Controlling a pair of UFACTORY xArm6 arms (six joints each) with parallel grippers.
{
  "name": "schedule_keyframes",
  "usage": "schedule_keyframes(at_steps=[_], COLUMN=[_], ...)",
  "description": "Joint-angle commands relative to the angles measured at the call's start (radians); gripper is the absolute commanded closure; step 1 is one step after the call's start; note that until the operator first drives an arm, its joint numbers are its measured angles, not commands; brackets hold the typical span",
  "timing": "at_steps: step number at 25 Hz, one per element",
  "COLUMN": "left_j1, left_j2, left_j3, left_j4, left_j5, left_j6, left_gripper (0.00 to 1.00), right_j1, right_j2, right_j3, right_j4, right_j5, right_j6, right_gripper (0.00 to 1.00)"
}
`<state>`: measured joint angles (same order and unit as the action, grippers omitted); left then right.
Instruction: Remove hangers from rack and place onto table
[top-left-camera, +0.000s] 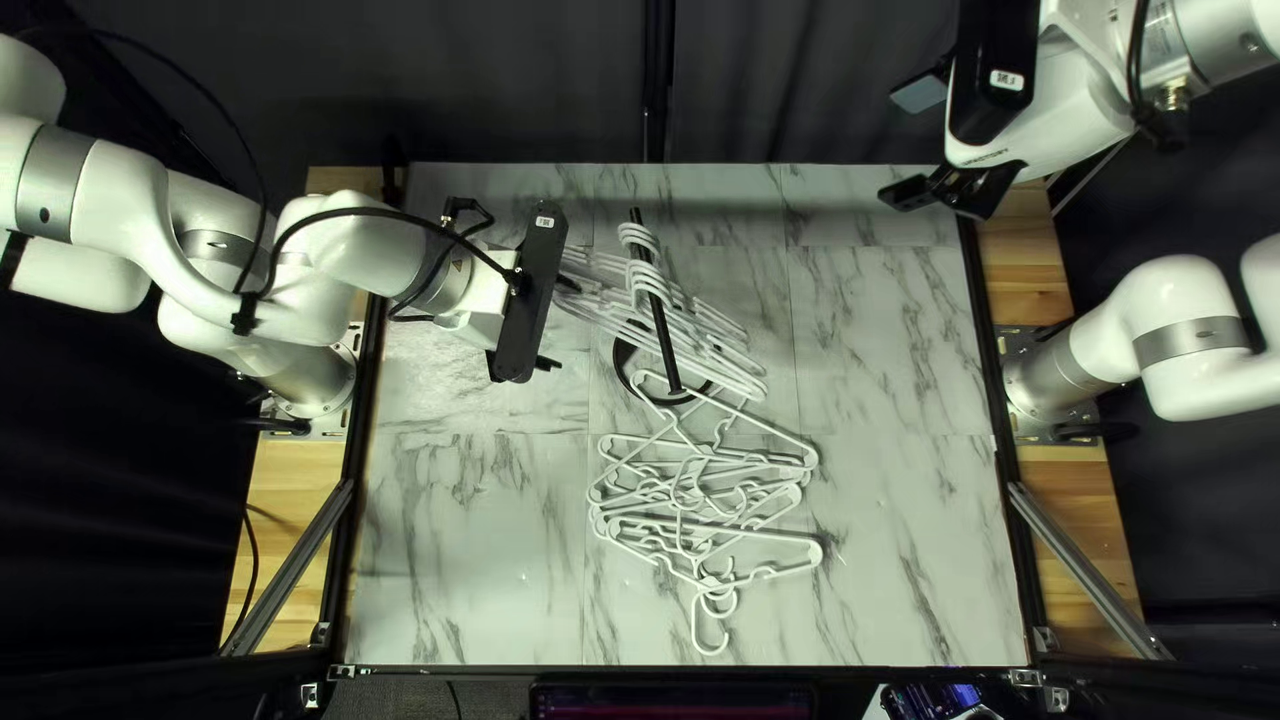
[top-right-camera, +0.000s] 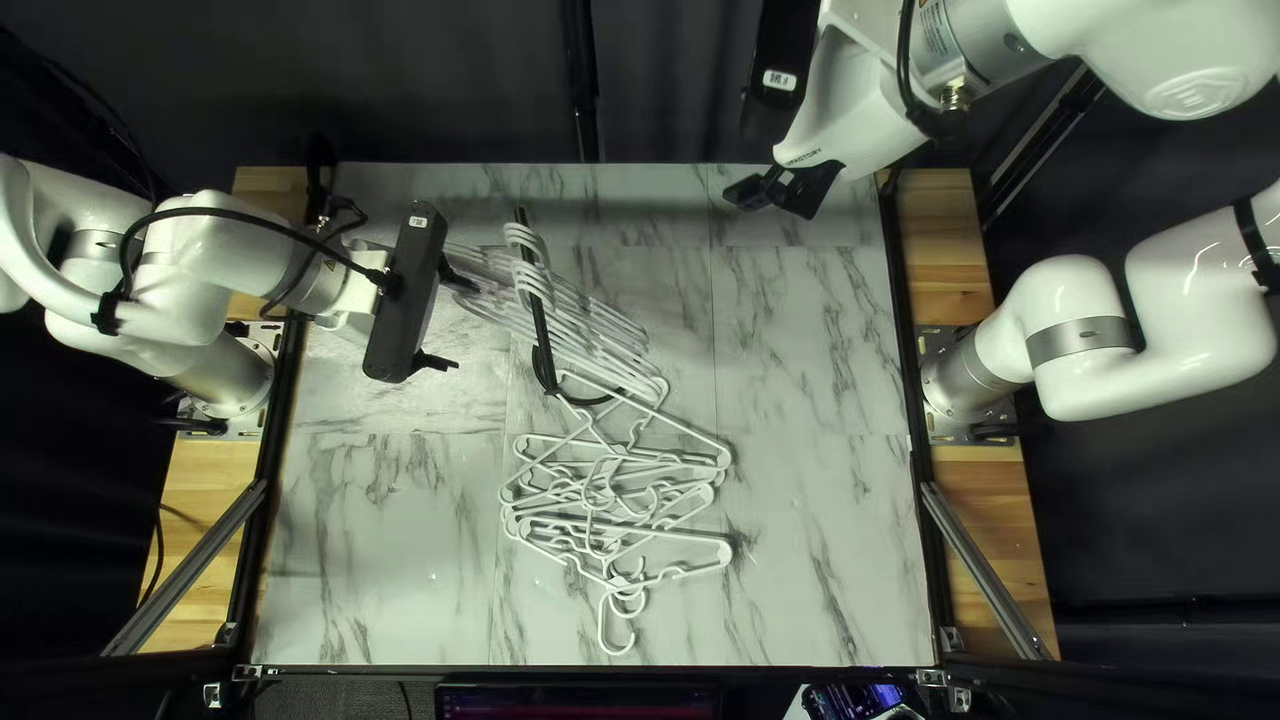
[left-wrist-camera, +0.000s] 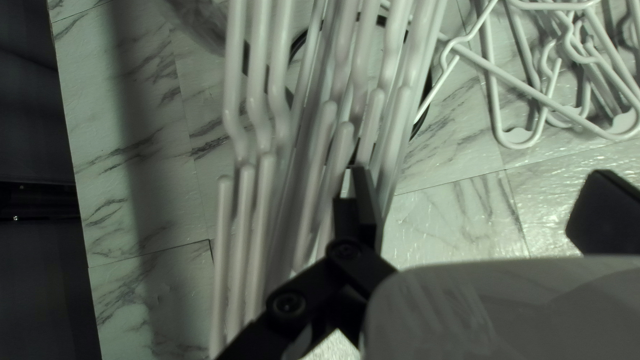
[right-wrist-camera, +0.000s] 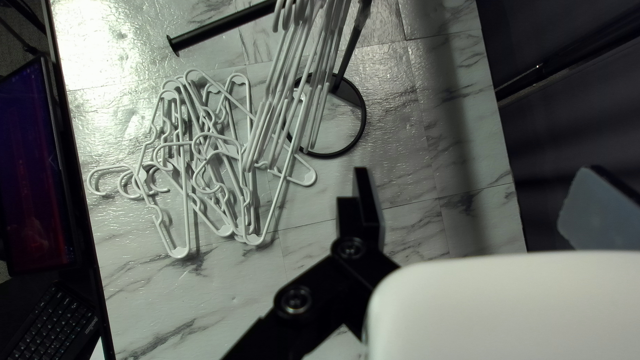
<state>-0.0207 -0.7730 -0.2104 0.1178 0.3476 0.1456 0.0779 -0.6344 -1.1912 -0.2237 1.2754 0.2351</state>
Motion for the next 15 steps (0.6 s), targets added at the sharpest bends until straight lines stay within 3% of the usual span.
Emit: schedule_keyframes(at_steps=[1, 3, 4, 5, 6, 7, 15], left_j1=[-0.003, -0.002, -0.001, 0.0, 0.001, 0.001, -0.001], left_j2=[0.004, 0.002, 0.0, -0.001, -0.001, -0.001, 0.003], left_j3=[0.005, 0.007, 0.008, 0.008, 0.007, 0.005, -0.017], left_j4=[-0.003, -0.006, -0.008, -0.009, -0.009, -0.008, 0.014], left_j5=[-0.008, -0.008, -0.007, -0.006, -0.004, -0.002, 0.011], left_j6=[-0.003, 0.0, 0.003, 0.005, 0.005, 0.004, -0.017], left_gripper=[0.0, 0.0, 0.05, 0.31, 0.8, 0.99, 1.0], right_j1=[0.0, 0.0, 0.0, 0.0, 0.0, 0.0, 0.0], right_j2=[0.0, 0.0, 0.0, 0.0, 0.0, 0.0, 0.0], right_j3=[0.0, 0.0, 0.0, 0.0, 0.0, 0.0, 0.0], right_j4=[0.0, 0.0, 0.0, 0.0, 0.0, 0.0, 0.0], right_j5=[0.0, 0.0, 0.0, 0.0, 0.0, 0.0, 0.0], right_j6=[0.0, 0.0, 0.0, 0.0, 0.0, 0.0, 0.0], right_gripper=[0.0, 0.0, 0.0, 0.0, 0.0, 0.0, 0.0])
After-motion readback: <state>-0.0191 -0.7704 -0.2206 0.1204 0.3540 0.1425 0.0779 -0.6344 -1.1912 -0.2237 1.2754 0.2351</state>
